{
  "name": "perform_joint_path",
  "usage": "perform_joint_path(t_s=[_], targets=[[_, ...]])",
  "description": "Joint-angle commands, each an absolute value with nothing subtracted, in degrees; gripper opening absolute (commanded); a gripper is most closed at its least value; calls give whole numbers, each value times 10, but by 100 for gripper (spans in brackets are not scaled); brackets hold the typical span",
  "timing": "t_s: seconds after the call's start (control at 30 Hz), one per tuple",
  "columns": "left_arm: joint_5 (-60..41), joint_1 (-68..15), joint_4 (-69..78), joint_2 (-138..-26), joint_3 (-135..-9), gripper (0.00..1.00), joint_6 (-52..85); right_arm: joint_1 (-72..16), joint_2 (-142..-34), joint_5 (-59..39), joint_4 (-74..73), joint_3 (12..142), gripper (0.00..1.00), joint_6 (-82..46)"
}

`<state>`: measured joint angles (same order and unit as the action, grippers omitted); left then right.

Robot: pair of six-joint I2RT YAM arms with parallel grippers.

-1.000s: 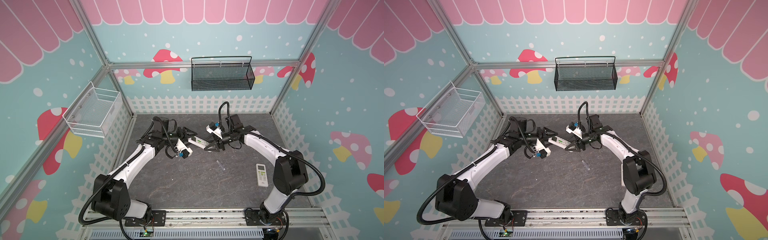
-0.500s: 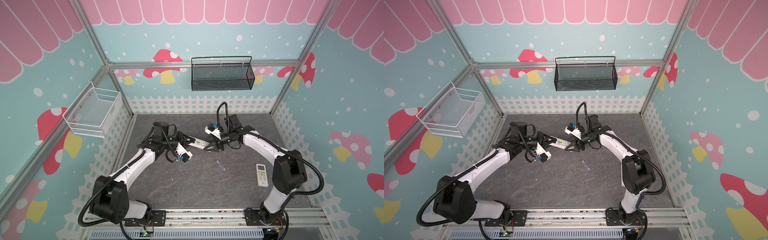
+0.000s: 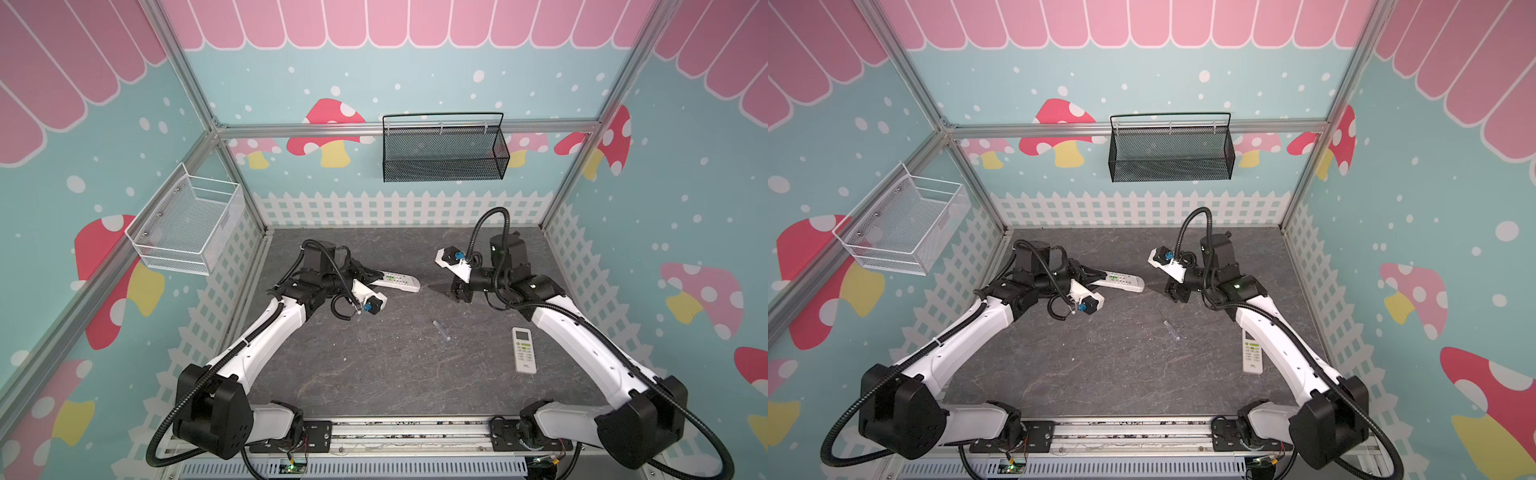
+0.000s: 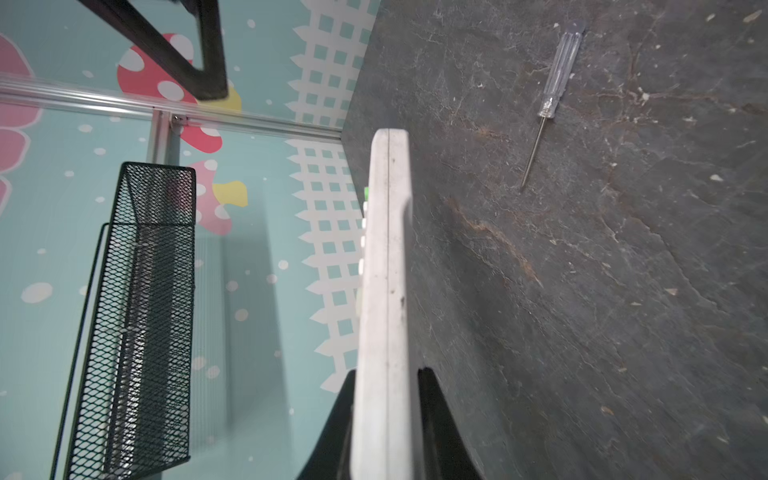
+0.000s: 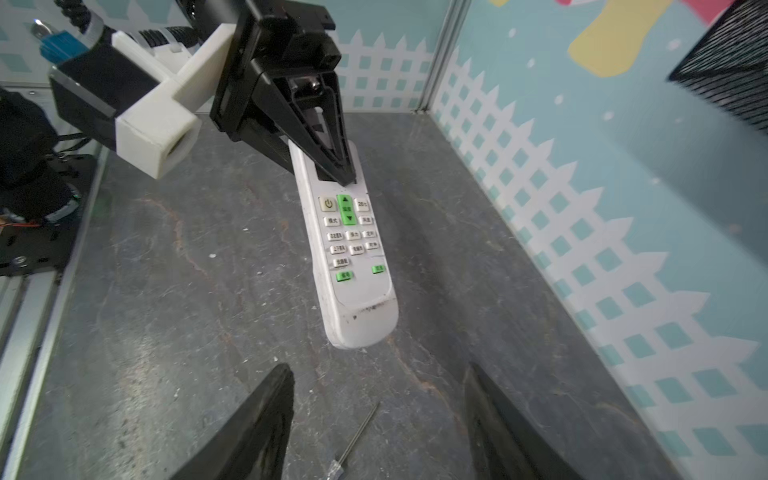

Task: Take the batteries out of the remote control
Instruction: 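Grasp the remote's end with the left gripper and release it from the right gripper, then hold the remote with the left gripper while the right gripper grips its battery cover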

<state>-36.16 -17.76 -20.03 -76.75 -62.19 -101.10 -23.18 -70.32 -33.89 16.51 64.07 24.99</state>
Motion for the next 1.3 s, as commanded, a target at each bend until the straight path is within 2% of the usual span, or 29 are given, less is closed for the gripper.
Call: perform_joint_path(t_s=[0.0, 0.13, 0.17, 0.23, 0.37, 0.47, 0.57, 0.63, 0.8, 1.0, 1.27], targets=[[-305, -177, -317, -755, -686, 0, -876, -230, -637, -225, 50, 579, 73, 223], [-262, -177, -398, -759, -750, 0, -674, -230, -571, -144, -46, 503, 97, 161], [-250, -177, -425, -760, -761, 0, -635, -230, -567, -119, -55, 493, 99, 135], [-234, -176, -469, -760, -779, 0, -574, -230, -572, -74, -69, 484, 99, 87], [-242, -174, -538, -765, -817, 0, -439, -230, -605, -56, -67, 493, 99, 32], [-279, -171, -546, -766, -822, 0, -320, -230, -640, -63, -68, 505, 99, -2], [-326, -171, -518, -771, -778, 1, -257, -230, -673, -63, -67, 515, 99, -48], [-334, -170, -489, -780, -744, 0, -185, -230, -685, -91, -69, 514, 99, -74], [-392, -164, -455, -807, -694, 0, -113, -230, -733, -185, -75, 503, 95, -109], [-492, -101, -288, -814, -601, 0, 51, -230, -781, -305, -148, 472, 87, -157], [-556, -99, -203, -812, -532, 0, 67, -232, -872, -394, -304, 438, 79, -260]])
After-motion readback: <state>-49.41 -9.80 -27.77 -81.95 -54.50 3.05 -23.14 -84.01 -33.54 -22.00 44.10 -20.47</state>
